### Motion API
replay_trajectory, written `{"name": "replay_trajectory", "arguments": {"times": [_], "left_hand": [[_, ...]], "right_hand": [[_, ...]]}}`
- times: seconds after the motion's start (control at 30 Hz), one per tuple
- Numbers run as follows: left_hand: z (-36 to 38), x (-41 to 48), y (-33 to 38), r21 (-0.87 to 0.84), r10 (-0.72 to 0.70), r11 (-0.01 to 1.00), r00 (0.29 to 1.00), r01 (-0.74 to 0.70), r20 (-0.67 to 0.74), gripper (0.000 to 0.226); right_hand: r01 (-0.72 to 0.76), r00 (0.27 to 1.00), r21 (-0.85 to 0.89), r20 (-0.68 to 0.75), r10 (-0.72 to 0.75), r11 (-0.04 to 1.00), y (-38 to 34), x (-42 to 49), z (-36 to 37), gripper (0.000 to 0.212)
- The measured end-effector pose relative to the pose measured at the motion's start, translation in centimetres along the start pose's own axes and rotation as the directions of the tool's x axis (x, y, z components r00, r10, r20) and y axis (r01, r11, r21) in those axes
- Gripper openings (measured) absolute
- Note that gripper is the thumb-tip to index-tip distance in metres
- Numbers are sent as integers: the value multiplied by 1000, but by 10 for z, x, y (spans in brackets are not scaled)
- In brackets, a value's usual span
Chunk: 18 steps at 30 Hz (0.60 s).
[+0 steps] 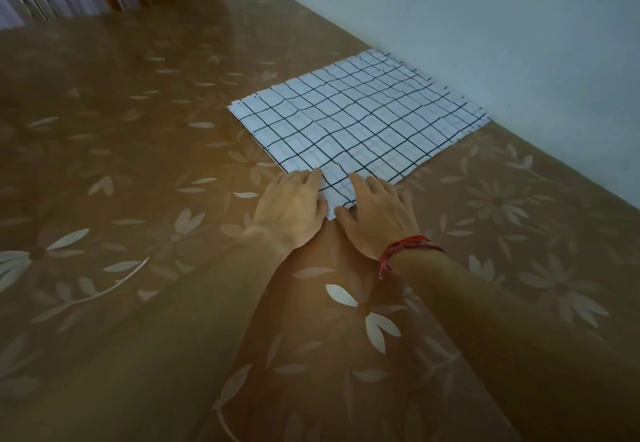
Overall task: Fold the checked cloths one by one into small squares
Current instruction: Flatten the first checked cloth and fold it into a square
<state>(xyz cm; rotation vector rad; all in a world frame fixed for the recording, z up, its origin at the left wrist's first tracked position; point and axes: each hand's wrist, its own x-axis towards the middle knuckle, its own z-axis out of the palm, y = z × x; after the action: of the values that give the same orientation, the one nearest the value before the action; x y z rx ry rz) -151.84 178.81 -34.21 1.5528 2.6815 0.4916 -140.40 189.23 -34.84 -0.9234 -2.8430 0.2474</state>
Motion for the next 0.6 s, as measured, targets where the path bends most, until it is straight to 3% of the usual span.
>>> {"name": "replay_trajectory", "arguments": {"times": [0.23, 0.37, 0.6], "left_hand": [[-1, -21, 3, 17, 9, 1000, 992, -7, -124, 21], [-8, -38, 10, 31, 19, 999, 989, -14, -145, 12], [-21, -73, -4, -9, 23, 1000, 995, -24, -93, 40]], "right_hand": [[65, 991, 36, -123, -61, 997, 8, -15, -8, 28], [44, 996, 147, -81, -32, 988, 10, -30, -15, 24], [-16, 999, 278, 46, 3, 960, 13, -79, -49, 23]]}}
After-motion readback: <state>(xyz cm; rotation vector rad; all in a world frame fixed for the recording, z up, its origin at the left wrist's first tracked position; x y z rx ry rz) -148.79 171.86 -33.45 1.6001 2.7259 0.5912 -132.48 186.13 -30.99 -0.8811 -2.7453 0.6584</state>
